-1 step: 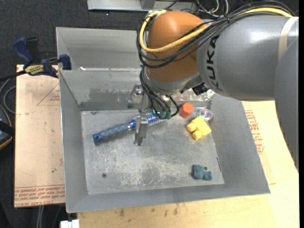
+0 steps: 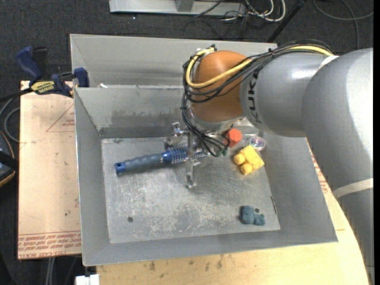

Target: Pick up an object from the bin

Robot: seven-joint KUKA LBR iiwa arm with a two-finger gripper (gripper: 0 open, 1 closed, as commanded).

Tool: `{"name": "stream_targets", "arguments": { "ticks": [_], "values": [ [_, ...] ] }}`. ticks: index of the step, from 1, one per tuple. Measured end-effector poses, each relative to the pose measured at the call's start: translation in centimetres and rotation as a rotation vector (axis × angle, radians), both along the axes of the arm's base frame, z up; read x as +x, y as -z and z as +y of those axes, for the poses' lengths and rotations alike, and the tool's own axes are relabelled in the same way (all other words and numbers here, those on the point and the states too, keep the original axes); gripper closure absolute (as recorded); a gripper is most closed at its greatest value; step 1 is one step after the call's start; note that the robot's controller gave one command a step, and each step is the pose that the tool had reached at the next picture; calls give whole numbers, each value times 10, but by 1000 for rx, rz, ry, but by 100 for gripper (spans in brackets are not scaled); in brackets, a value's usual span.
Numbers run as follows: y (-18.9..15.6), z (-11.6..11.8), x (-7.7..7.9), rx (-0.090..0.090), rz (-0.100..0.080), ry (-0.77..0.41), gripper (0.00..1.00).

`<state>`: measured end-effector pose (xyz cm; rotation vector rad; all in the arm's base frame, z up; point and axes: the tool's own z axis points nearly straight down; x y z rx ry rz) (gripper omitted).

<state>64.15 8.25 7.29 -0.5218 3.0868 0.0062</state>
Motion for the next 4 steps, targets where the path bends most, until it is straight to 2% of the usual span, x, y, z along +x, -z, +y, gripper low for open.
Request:
{"name": "stream_targets", "arguments": {
  "ticks": [4],
  "values": [
    [-7, 3, 6, -3, 6, 10, 0]
  ]
}}
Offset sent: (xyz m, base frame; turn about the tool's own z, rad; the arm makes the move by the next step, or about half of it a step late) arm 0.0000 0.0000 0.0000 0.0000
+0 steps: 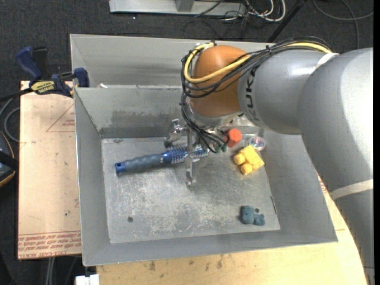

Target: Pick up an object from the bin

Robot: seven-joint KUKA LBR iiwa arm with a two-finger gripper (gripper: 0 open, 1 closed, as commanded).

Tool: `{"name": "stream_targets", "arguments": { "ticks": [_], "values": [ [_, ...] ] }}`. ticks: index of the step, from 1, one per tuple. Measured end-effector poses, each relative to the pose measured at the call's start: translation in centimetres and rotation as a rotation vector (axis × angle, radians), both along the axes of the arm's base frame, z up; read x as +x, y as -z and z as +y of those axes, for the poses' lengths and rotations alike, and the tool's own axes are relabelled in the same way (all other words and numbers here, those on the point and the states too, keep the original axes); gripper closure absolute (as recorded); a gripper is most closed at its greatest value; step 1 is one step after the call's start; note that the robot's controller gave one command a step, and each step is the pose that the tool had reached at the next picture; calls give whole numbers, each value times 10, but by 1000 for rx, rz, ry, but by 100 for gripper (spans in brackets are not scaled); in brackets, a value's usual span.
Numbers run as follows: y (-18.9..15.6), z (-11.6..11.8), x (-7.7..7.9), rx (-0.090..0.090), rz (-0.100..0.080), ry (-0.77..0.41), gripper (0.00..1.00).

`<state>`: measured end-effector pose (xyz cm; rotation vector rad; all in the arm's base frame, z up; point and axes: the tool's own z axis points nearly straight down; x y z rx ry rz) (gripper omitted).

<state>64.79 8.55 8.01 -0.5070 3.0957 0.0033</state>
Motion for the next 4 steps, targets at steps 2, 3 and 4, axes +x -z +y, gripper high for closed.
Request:
{"name": "stream_targets", "arguments": {
  "ticks": [2, 3, 4],
  "values": [
    [-44, 0, 1, -1, -2, 2, 100],
    [-61, 0, 1, -1, 1, 4, 100],
    [-88, 1, 2, -1, -1, 6, 100]
  ]
}}
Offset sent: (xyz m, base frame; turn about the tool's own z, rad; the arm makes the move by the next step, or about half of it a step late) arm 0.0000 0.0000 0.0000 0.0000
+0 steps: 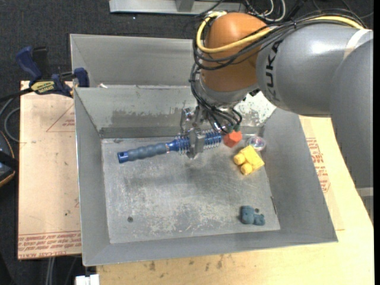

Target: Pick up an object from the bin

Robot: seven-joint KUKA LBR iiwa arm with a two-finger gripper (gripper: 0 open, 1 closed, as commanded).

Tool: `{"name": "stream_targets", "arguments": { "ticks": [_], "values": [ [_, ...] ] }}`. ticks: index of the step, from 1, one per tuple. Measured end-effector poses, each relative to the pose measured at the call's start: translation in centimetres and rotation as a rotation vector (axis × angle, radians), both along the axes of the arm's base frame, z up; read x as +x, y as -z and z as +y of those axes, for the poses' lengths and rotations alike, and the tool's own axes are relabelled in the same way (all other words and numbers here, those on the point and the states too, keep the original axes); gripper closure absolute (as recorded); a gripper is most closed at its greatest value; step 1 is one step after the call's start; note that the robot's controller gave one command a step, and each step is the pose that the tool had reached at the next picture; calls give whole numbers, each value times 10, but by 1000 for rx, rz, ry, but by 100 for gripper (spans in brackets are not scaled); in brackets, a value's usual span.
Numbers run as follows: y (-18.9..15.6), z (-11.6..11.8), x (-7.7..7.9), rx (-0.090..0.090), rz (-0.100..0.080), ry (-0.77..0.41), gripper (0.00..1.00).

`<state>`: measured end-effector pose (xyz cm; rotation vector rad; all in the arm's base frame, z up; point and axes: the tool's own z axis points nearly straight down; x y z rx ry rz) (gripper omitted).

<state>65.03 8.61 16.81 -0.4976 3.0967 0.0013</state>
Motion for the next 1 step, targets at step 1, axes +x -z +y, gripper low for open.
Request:
{"name": "stream_targets", "arguments": {
  "ticks": [1],
  "values": [
    [-9, 0, 0, 0, 2, 2, 100]
  ]
}}
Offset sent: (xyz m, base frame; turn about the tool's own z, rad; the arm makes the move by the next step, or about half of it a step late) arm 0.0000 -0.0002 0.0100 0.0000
